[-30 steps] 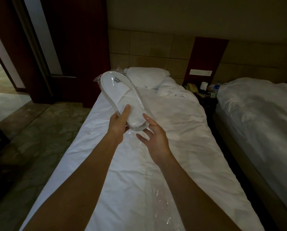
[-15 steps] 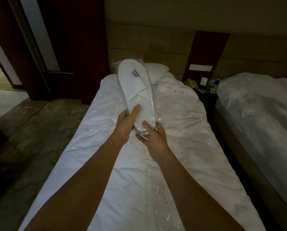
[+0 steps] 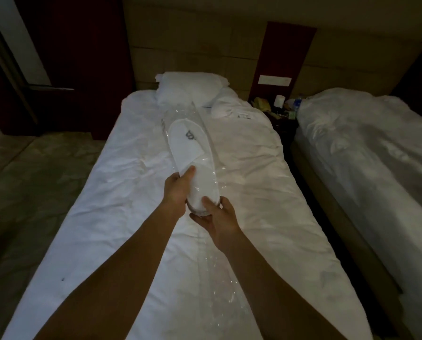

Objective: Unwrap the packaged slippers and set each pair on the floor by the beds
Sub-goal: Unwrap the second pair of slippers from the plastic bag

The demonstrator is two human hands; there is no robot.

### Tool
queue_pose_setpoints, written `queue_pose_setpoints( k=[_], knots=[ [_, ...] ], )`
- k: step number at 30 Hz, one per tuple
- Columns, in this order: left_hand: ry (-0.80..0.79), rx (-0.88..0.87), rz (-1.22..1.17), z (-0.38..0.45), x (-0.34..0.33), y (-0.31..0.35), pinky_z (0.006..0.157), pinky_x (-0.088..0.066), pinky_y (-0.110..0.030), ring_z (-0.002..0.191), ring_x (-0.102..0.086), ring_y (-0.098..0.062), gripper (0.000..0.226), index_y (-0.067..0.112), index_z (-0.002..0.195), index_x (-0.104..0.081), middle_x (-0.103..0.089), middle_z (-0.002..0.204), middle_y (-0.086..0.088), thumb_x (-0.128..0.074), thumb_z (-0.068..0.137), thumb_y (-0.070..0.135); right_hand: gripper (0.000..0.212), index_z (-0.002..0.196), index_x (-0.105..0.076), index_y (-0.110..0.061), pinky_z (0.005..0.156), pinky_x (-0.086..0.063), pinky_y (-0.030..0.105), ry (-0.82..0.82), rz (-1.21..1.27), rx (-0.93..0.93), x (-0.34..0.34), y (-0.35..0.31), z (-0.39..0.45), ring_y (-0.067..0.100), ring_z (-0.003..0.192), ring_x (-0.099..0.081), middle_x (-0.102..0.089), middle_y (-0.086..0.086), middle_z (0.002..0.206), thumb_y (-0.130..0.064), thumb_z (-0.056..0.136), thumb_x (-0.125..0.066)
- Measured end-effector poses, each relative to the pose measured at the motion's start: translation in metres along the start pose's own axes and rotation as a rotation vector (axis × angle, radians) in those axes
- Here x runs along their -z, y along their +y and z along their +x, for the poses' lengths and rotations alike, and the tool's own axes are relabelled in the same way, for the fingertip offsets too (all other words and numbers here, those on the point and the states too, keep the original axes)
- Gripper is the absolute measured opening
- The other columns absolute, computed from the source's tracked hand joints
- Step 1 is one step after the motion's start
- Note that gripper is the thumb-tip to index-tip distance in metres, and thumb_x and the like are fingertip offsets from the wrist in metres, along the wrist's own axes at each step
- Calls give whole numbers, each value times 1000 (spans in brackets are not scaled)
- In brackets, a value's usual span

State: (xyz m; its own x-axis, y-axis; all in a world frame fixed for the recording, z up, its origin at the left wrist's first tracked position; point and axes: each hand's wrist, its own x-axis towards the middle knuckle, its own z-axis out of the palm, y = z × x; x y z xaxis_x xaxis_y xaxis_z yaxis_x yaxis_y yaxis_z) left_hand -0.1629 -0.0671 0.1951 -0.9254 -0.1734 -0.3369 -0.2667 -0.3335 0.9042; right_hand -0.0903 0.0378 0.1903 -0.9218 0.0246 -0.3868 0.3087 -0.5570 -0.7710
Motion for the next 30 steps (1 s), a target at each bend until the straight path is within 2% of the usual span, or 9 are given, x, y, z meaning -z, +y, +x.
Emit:
queue_pose_setpoints(
  k=[6,8,10,13,17,19,22,26,30],
  knots=[
    [-23,112,21,19,-14,-24,85,-57,-40,98,-68,-30,50,2,120,-62,-70,110,-15,-72,84,36,34,119,-48,-3,70,-62,39,86,-55,-40,30,2,-8,36,101,-66,-56,21,124,-9,90,-65],
    [-39,167,-16,23,-14,-32,87,-57,-42,100,-67,-31,53,1,123,-61,-69,112,-16,-74,83,34,30,114,-48,-3,71,-61,40,112,-75,-63,43,2,-14,33,96,-65,-55,21,124,-8,91,-65],
    [-50,224,-33,24,-11,-44,88,-57,-44,103,-67,-32,56,2,126,-60,-68,116,-16,-75,83,33,30,114,-48,-3,70,-61,40,124,-109,-93,59,1,-24,36,99,-65,-55,22,125,-9,90,-65],
    [-47,311,-46,19,0,-70,78,-58,-42,96,-67,-31,58,1,129,-57,-67,112,-16,-76,83,30,35,120,-48,2,70,-61,40,140,-153,-151,86,5,-46,37,98,-66,-57,21,121,-10,91,-65],
    [-29,398,-35,10,12,-105,90,-55,-47,106,-63,-35,64,0,135,-49,-61,125,-21,-75,84,27,38,120,-51,2,71,-62,38,206,-191,-212,119,15,-72,34,96,-65,-58,19,115,-13,89,-67],
    [-41,424,-16,4,17,-121,91,-55,-46,107,-63,-34,63,1,135,-48,-61,126,-20,-74,84,27,35,118,-54,-2,73,-60,37,223,-212,-219,131,18,-79,33,99,-64,-59,17,116,-15,88,-67],
    [-33,456,-19,-5,26,-141,81,-57,-41,95,-64,-31,59,1,133,-48,-61,121,-18,-73,86,26,30,111,-55,-3,72,-60,36,245,-255,-224,144,22,-89,31,96,-64,-59,13,108,-16,87,-68],
    [-29,509,5,-10,38,-161,76,-57,-39,92,-64,-29,57,2,129,-50,-62,115,-17,-73,85,29,37,113,-53,5,76,-61,38,267,-296,-222,162,23,-107,30,96,-64,-62,14,106,-15,86,-67],
    [-34,564,34,-14,38,-180,67,-56,-37,91,-65,-28,45,5,120,-57,-66,103,-13,-73,85,30,19,103,-59,-4,77,-58,37,280,-230,-208,185,29,-134,29,98,-63,-63,14,107,-11,87,-65]
  ],
)
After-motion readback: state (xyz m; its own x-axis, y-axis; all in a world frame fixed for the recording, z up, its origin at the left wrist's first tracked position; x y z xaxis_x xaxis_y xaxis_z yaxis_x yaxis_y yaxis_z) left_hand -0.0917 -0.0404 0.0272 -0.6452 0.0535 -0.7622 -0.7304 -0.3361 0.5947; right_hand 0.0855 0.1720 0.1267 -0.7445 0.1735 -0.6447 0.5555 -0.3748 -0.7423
